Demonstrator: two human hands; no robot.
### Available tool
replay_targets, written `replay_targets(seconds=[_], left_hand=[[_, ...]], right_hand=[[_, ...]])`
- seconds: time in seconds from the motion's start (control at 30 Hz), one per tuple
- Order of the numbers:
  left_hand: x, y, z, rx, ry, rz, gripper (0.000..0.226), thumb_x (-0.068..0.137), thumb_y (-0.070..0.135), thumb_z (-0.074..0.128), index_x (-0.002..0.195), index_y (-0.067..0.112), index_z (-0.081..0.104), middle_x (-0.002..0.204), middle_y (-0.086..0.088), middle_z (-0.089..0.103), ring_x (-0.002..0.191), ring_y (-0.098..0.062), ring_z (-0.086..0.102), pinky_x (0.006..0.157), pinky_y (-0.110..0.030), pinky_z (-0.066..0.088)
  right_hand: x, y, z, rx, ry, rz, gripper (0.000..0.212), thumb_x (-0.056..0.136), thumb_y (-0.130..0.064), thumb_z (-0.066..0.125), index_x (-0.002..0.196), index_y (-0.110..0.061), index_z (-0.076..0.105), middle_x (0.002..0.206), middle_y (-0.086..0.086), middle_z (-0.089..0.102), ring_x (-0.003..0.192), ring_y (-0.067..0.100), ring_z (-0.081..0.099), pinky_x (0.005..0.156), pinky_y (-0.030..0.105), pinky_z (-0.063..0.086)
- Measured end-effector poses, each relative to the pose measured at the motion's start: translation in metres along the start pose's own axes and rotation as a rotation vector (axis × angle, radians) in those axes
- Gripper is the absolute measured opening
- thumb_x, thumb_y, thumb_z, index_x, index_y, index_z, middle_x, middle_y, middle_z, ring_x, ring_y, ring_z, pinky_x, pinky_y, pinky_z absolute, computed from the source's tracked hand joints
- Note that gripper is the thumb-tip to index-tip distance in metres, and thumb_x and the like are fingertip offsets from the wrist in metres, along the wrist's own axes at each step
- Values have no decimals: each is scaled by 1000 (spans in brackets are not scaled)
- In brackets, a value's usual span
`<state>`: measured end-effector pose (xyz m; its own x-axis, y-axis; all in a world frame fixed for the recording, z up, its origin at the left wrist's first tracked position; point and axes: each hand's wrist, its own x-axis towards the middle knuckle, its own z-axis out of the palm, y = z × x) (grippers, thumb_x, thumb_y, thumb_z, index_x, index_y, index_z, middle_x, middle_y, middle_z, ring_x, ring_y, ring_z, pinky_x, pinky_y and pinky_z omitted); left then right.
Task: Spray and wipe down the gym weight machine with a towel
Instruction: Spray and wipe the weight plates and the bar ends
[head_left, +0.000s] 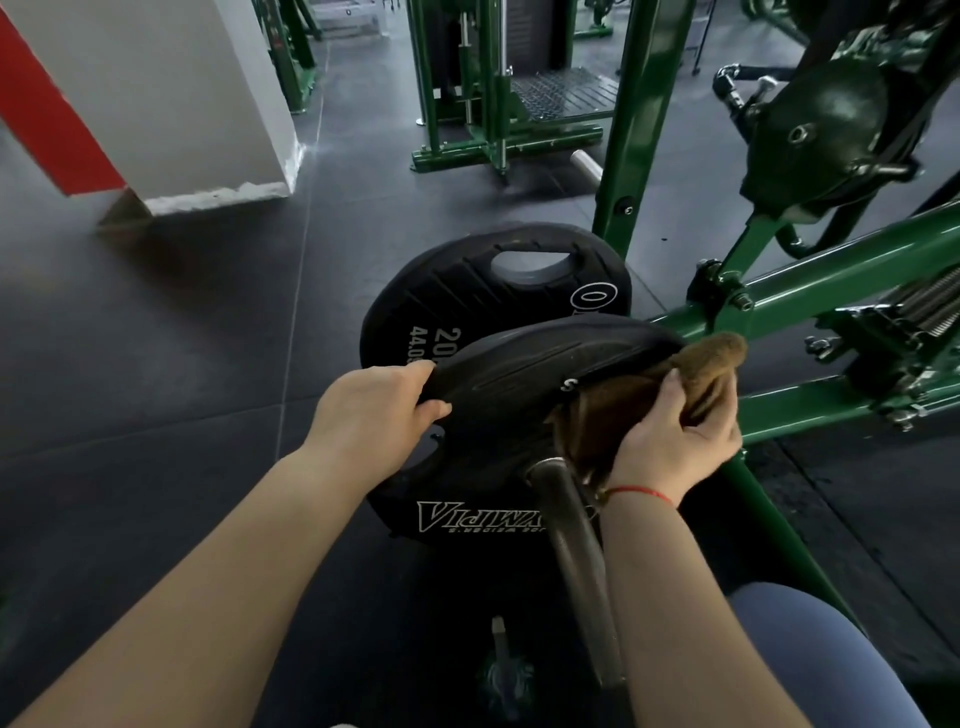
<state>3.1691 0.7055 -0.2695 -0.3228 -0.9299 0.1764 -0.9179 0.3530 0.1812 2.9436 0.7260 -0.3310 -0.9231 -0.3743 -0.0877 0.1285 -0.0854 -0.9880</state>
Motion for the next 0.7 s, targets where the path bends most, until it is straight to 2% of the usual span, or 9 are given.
replay_targets(seconds=[0.07,0.17,0.3,0.37,0.43,0.47,0.53,0.6,0.7], left_hand=[[1,1,0,14,8,7,31,99,42,58,120,19,63,75,10,54,72,-13,54,62,-28,39],[3,2,2,25,37,27,32,98,43,59,118,18,65,74,9,56,71,-14,55,63,-30,42],[3,4,2,32,38,24,37,99,43,58,128,20,62,76,9,55,74,-17,56,64,-31,42],[2,4,2,41,51,30,42,98,43,59,133,20,60,81,4,62,78,-21,61,63,-32,40],[1,4,1,32,73,43,47,97,43,61,138,19,59,89,0,70,82,-24,66,63,-32,41],[0,4,1,25,79,51,48,97,43,62,139,19,58,90,-1,71,81,-24,67,64,-32,43],[-1,4,1,21,81,64,49,96,42,62,139,18,58,90,-3,72,81,-25,67,65,-33,47],[1,4,1,11,73,67,50,95,41,63,139,17,59,94,-6,73,85,-27,68,69,-35,50],[2,4,-1,-18,54,46,51,96,41,63,141,18,57,102,-9,74,95,-29,68,74,-36,48]], right_hand=[[1,9,3,-10,-13,5,56,99,-30,62,151,-23,43,145,7,36,137,24,42,117,27,28],[-21,23,13,-90,-61,5,63,101,-21,59,157,-19,30,159,18,23,148,31,27,111,14,14],[-76,41,20,-166,-132,-82,70,97,-8,63,157,-21,30,160,20,18,149,33,26,123,33,19],[-109,48,19,-161,-235,-41,74,96,-6,63,154,-35,26,162,16,13,151,28,21,124,35,18],[-136,47,12,-116,-361,36,76,97,-7,62,148,-49,24,163,8,7,152,14,15,125,34,18],[-143,46,8,-92,-393,41,75,97,-5,61,149,-48,27,163,4,7,149,4,14,125,29,19],[-137,41,5,-64,-389,-36,71,95,2,62,152,-32,38,160,6,14,141,-10,20,117,8,18],[-118,32,6,-72,-311,-185,67,90,10,64,149,-13,46,153,17,24,140,6,28,111,1,16],[-77,19,11,-22,-205,-232,65,87,12,63,147,-8,48,144,21,35,138,21,36,113,5,19]])
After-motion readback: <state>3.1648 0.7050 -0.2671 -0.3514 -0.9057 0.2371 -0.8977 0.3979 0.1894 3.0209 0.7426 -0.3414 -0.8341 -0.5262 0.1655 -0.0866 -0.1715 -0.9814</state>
